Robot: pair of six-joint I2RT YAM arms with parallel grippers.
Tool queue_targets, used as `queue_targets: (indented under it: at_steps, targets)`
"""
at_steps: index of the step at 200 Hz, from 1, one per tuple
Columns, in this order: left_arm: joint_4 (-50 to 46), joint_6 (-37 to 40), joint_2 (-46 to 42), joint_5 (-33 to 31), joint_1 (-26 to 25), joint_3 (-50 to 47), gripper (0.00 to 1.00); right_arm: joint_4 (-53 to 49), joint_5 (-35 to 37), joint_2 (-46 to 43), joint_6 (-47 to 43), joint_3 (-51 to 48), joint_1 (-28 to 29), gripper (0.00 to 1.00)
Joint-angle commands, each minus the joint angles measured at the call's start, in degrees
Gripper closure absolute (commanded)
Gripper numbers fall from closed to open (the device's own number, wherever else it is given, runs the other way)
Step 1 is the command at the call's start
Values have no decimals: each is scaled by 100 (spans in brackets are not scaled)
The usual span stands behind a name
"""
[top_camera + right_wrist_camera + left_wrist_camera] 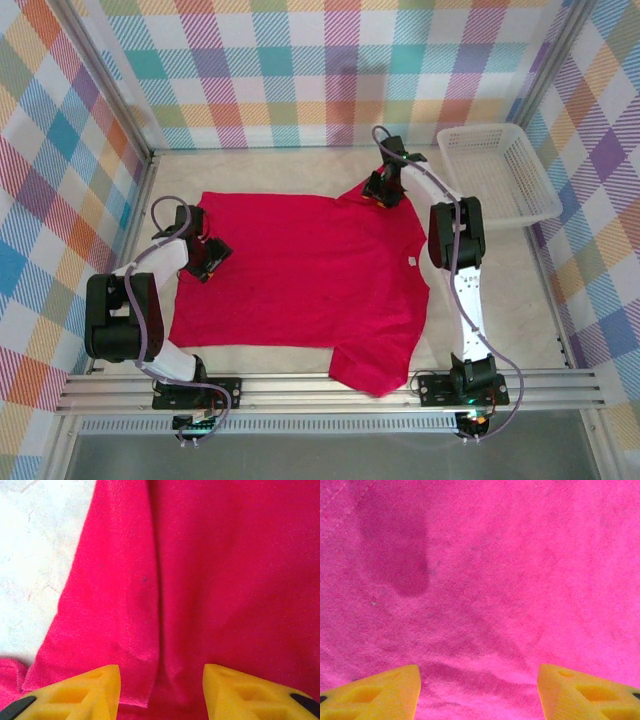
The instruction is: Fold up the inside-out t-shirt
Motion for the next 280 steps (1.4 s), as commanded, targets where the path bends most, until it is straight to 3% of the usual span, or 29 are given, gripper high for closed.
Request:
queue_targets:
  at_steps: [1,39,77,115,175,214,280]
  targets:
    - [-289,99,-199,-99,59,5,37,-112,217,-269,-201,-112,-345,51]
    - [-366,117,-326,-105,77,-18,37,-134,-455,146,-300,210,-609,52]
    - [-528,178,-472,-140,94,36,37,-31,-466,-550,-308,-83,-533,50]
    - [-556,144,-635,-125,99,19,37,454,-469,-1261,-325,-741,-228,64]
    - [-582,126,-741,-116,111,7,37,490,-487,-751,-214,-564,-3,66]
    - [-555,100,-747,-99,111,3,37,375,-487,-362,-143,-336,70,58]
    - [-521,108,-745,-108,118,-40,37,463,-513,-182,67,-338,162,59]
